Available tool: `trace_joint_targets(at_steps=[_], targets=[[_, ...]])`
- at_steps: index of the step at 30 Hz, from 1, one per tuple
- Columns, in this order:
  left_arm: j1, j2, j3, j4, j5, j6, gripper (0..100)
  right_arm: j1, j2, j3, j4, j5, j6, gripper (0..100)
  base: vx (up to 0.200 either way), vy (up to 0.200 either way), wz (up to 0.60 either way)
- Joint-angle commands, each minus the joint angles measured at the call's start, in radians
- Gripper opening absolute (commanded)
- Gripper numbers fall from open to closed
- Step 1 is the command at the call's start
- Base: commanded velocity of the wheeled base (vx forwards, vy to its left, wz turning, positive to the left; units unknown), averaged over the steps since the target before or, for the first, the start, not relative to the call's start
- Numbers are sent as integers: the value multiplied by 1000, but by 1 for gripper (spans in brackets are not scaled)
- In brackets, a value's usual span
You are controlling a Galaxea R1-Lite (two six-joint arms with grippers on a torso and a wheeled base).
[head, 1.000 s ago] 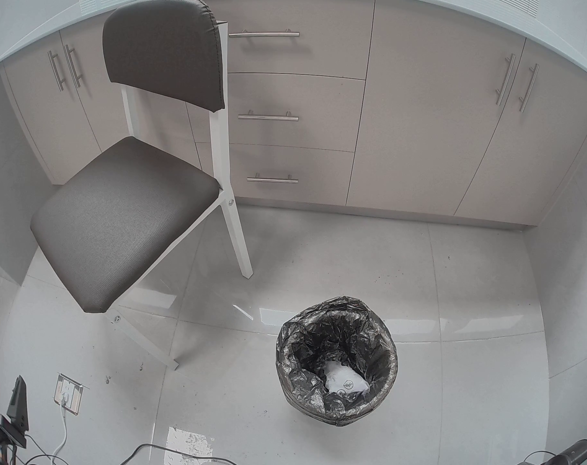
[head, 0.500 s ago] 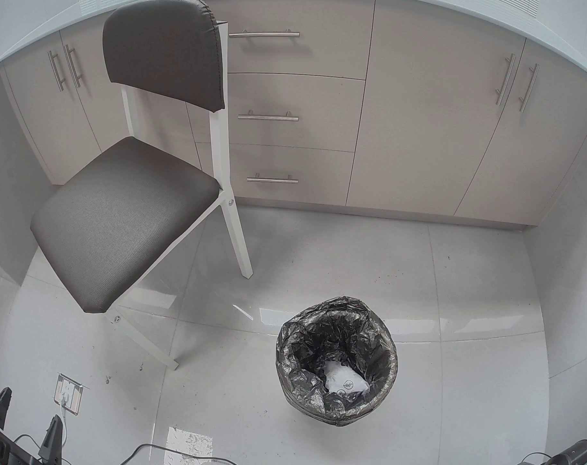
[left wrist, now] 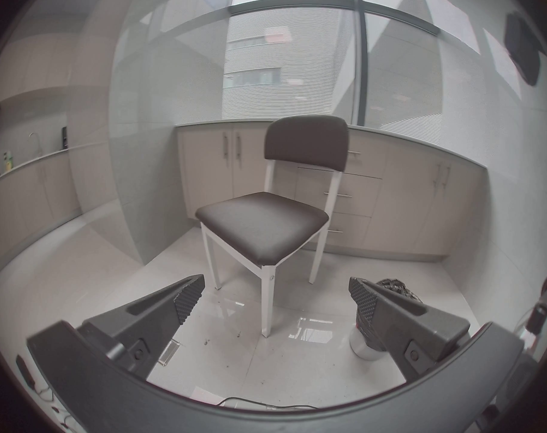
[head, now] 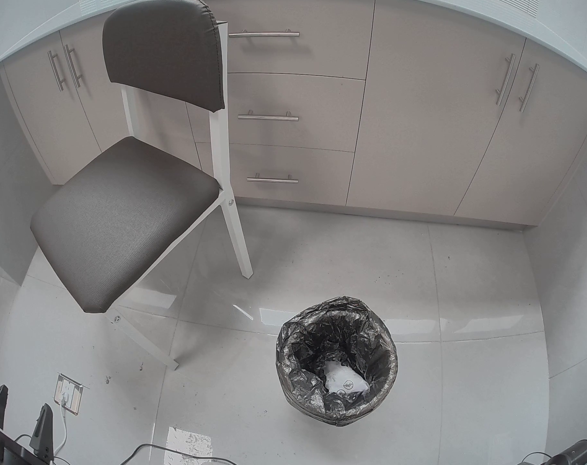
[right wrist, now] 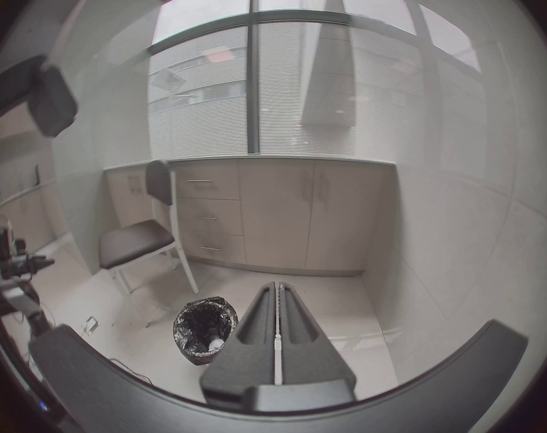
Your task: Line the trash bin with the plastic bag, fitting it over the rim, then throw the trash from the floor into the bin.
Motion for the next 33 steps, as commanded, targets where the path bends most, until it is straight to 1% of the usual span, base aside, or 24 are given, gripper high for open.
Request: trace_joint_targets(at_steps=[1,2,4,6,7,9,11,14,16,19,20,21,23,26,27,28,30,31,33], targets=[[-1,-5,20,-31,-106,54,100,109,-2,9,-28,49,-91,0,0,0,0],[-1,-8,22,-31,-112,54,100,172,-11,12,-27,49,-103,0,0,0,0],[-1,-8,22,-31,-114,54,100,202,-20,15,-25,46,-106,0,0,0,0],[-1,-8,22,-31,-115,54,100,193,-20,20,-24,46,-80,0,0,0,0],[1,-8,22,-31,-114,61,100,182,-28,28,-24,44,-39,0,0,0,0],[-1,-8,23,-31,-112,66,100,165,-60,48,-25,46,-5,0,0,0,0],[1,-8,23,-31,-103,54,100,153,-94,84,-21,47,-6,0,0,0,0],[2,-8,25,-31,-48,20,100,153,-94,117,-21,26,10,0,0,0,0],[-1,-3,26,-32,-48,14,100,153,-94,135,-21,-3,40,0,0,0,0],[-1,-10,26,-32,-58,20,100,153,-94,172,-33,-9,40,0,0,0,0],[-1,-11,26,-32,-85,22,100,153,-94,203,-56,-9,46,0,0,0,0],[-1,-11,26,-32,-89,25,100,153,-94,230,-84,-12,49,0,0,0,0],[-1,-11,26,-32,-89,26,100,153,-94,324,-194,-38,61,0,0,0,0],[-1,-11,26,-32,-94,37,100,153,-94,575,-518,-147,49,0,0,0,0],[-1,-11,26,-32,-94,37,100,153,-94,673,-634,-173,26,0,0,0,0],[-1,-10,26,-32,-94,37,100,152,-94,744,-720,-189,-5,0,0,0,0],[1,-8,26,-32,-95,37,100,153,-94,744,-691,-198,-14,0,0,0,0],[2,-10,26,-32,-94,35,100,153,-94,736,-657,-201,9,0,0,0,0],[2,-10,26,-31,-91,32,100,152,-94,743,-656,-207,26,0,0,0,0]])
